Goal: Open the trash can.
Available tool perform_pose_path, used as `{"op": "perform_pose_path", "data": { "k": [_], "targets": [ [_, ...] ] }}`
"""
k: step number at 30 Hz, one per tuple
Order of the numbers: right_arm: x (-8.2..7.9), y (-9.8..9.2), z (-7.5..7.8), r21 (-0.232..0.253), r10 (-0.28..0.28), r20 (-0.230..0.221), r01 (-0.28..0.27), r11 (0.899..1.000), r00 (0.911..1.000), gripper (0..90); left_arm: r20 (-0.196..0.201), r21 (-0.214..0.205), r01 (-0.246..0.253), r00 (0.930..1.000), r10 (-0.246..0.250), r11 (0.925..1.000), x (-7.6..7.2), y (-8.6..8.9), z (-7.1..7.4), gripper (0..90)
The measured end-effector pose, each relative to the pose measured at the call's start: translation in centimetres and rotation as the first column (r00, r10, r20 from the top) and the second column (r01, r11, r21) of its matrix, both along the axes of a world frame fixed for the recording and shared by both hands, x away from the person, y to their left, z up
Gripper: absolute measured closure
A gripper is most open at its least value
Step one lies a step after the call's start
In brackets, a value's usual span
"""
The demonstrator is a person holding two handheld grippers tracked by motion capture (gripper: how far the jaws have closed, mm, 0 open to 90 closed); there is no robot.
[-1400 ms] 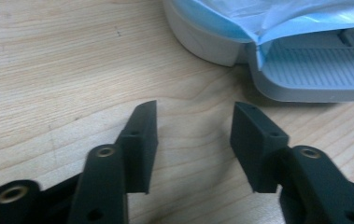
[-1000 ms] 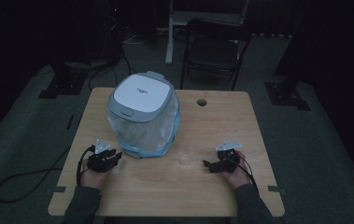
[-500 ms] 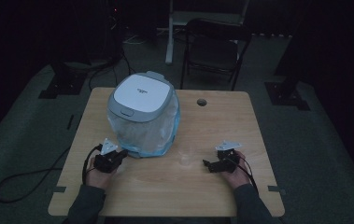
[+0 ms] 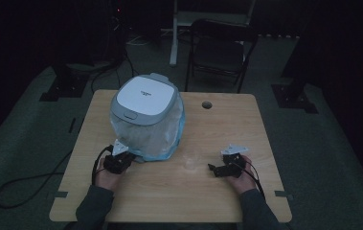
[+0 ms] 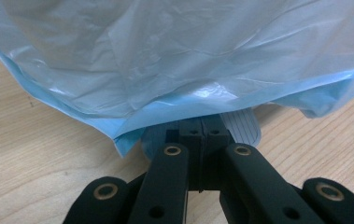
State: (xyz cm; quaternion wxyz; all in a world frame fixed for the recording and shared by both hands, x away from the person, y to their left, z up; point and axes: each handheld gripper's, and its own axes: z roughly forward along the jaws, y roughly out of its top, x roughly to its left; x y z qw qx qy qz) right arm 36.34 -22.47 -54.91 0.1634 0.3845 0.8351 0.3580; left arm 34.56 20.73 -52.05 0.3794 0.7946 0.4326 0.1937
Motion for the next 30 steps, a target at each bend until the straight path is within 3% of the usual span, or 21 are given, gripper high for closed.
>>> {"op": "perform_pose_path", "data": {
  "k": [3, 9, 16, 30],
  "targets": [
    [0.0, 0.0, 0.0, 0.0, 0.0, 0.0, 0.0, 1.0, 1.0, 13.8, -0.009, -0.027, 0.002, 1.0, -0.002, 0.9996, 0.1, 0.3, -0.2, 90.0],
    [0.0, 0.0, 0.0, 0.0, 0.0, 0.0, 0.0, 1.0, 1.0, 13.8, 0.027, 0.01, 0.0, 0.9996, -0.001, 1.0, -0.3, -0.1, -0.5, 90.0],
    [0.0, 0.0, 0.0, -0.001, 0.0, 0.0, 0.0, 1.0, 1.0, 13.8, 0.035, 0.033, -0.006, 0.9994, 0.005, 0.9995, -0.4, -0.4, -0.7, 90.0],
    [0.0, 0.0, 0.0, 0.0, 0.0, 0.0, 0.0, 1.0, 1.0, 13.9, 0.015, 0.047, -0.018, 0.9997, 0.017, 0.9987, -0.3, -0.6, -1.4, 90.0]
  ]
}}
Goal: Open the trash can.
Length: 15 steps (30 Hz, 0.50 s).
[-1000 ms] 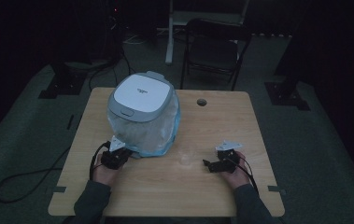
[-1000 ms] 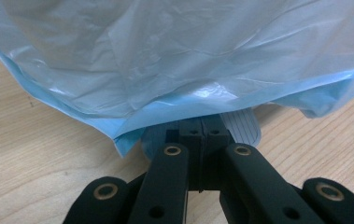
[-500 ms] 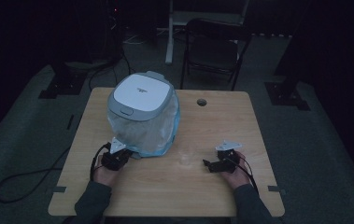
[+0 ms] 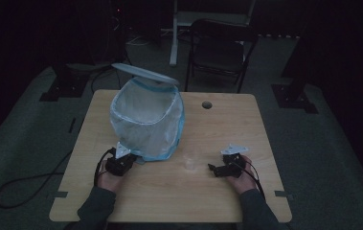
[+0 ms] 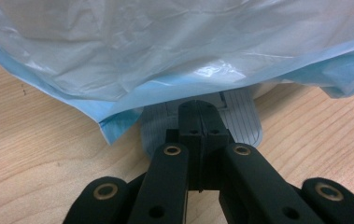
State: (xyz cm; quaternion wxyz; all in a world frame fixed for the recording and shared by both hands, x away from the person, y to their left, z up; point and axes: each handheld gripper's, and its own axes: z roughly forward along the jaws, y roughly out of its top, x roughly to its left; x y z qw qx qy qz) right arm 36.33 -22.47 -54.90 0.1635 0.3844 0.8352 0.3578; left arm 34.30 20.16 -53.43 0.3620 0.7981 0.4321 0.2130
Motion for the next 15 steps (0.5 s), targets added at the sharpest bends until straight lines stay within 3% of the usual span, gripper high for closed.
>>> {"op": "perform_pose_path", "data": {
  "k": [7, 15],
  "targets": [
    [0.0, 0.0, 0.0, 0.0, 0.0, 0.0, 0.0, 1.0, 1.0, 13.9, 0.004, -0.015, 0.004, 1.0, -0.004, 0.9999, 0.05, 0.19, -0.15, 90.0],
    [0.0, 0.0, 0.0, 0.0, 0.0, 0.0, 0.0, 1.0, 1.0, 13.9, 0.012, -0.005, 0.001, 0.9999, -0.001, 1.0, 0.01, 0.06, -0.14, 90.0]
  ]
}}
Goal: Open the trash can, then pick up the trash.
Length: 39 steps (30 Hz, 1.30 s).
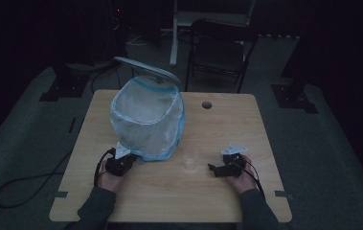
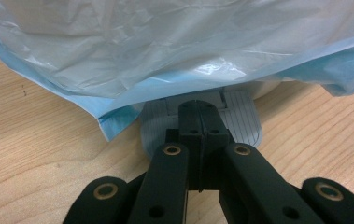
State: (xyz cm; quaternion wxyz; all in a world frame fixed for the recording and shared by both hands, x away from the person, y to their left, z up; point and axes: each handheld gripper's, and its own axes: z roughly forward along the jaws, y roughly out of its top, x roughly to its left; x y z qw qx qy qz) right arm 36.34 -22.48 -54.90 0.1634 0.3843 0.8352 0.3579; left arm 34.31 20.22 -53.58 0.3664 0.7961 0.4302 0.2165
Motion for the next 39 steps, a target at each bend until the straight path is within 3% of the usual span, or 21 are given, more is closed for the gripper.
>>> {"op": "perform_pose_path", "data": {
  "k": [18, 26, 28, 33, 35, 39],
  "targets": [
    [-0.1, 0.1, 0.0, 0.002, -0.007, 0.002, 0.007, 1.0, 1.0, 16.6, 0.0, -0.004, 0.0, 1.0, 0.0, 1.0, 0.0, 0.0, 0.0, 90.0],
    [-0.4, 0.3, 0.7, -0.008, -0.051, -0.022, 0.051, 0.999, 0.9985, 40.3, 0.0, -0.003, -0.002, 1.0, 0.002, 1.0, 0.0, 0.0, 0.0, 90.0],
    [-0.4, 0.1, 1.0, 0.013, -0.058, -0.038, 0.058, 0.998, 0.9976, 45.6, -0.002, -0.005, -0.003, 1.0, 0.003, 1.0, 0.0, 0.1, 0.0, 90.0],
    [-0.7, -0.3, 2.5, 0.073, -0.051, -0.03, 0.053, 0.996, 0.9983, 60.4, -0.002, -0.006, -0.003, 1.0, 0.003, 1.0, 0.0, 0.1, 0.0, 90.0],
    [-0.8, -0.3, 3.2, 0.1, -0.037, -0.033, 0.04, 0.994, 0.9988, 62.2, -0.003, -0.006, -0.003, 1.0, 0.003, 1.0, 0.0, 0.1, 0.0, 90.0],
    [-1.0, 0.1, 4.4, 0.109, -0.01, -0.045, 0.015, 0.994, 0.9989, 64.1, -0.003, -0.01, -0.005, 1.0, 0.005, 0.9999, 0.0, 0.0, 0.0, 90.0]
  ]
}}
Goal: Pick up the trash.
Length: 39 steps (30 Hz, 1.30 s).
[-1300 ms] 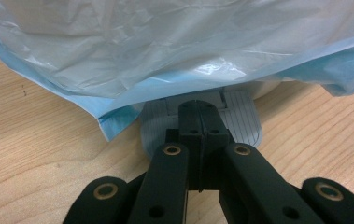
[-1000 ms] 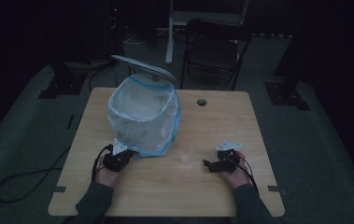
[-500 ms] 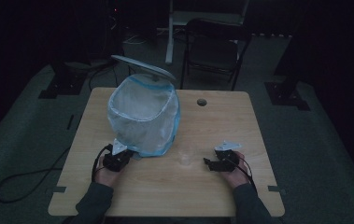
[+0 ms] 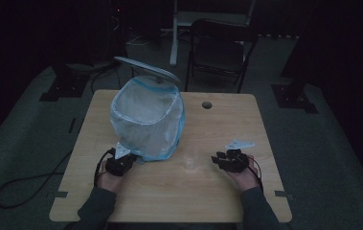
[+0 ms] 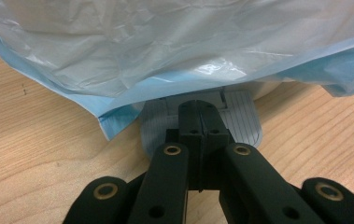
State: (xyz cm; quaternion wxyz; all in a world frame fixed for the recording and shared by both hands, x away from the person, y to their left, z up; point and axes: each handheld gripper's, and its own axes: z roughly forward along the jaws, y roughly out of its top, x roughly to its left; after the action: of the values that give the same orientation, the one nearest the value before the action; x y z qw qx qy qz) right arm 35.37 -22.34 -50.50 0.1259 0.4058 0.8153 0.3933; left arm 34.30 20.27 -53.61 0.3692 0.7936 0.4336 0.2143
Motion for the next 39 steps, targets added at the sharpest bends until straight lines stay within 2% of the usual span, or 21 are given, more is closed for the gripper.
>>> {"op": "perform_pose_path", "data": {
  "k": [5, 9, 11, 19, 30, 33, 39],
  "targets": [
    [0.0, 0.5, 1.6, 0.02, 0.008, 0.021, -0.008, 1.0, 0.9998, 65.9, 0.0, -0.003, -0.001, 1.0, 0.001, 1.0, 0.0, 0.0, 0.0, 90.0],
    [0.0, 0.9, 2.5, 0.032, 0.01, 0.047, -0.011, 0.999, 0.9988, 63.3, 0.0, -0.003, 0.0, 1.0, 0.0, 1.0, 0.0, 0.0, 0.0, 90.0],
    [0.1, 1.3, 3.3, 0.059, 0.017, 0.061, -0.021, 0.998, 0.998, 62.5, 0.0, -0.004, 0.0, 1.0, 0.0, 1.0, 0.0, 0.0, 0.0, 90.0],
    [0.6, 3.1, 4.5, 0.073, 0.061, 0.082, -0.067, 0.995, 0.9948, 62.6, 0.0, -0.005, -0.001, 1.0, 0.001, 1.0, 0.0, 0.0, 0.0, 90.0],
    [0.7, 4.3, 3.4, 0.04, 0.111, 0.045, -0.112, 0.993, 0.9929, 63.8, 0.001, -0.006, -0.001, 1.0, 0.001, 1.0, 0.0, 0.0, 0.0, 90.0],
    [0.2, 4.0, 2.6, 0.017, 0.143, 0.013, -0.143, 0.99, 0.9896, 72.4, 0.001, -0.005, 0.0, 1.0, 0.0, 1.0, 0.0, 0.0, 0.0, 90.0],
    [-0.8, 3.6, 1.2, -0.022, 0.181, -0.022, -0.181, 0.983, 0.9833, 81.0, 0.001, -0.003, -0.001, 1.0, 0.001, 1.0, 0.0, 0.0, 0.0, 90.0]
  ]
}}
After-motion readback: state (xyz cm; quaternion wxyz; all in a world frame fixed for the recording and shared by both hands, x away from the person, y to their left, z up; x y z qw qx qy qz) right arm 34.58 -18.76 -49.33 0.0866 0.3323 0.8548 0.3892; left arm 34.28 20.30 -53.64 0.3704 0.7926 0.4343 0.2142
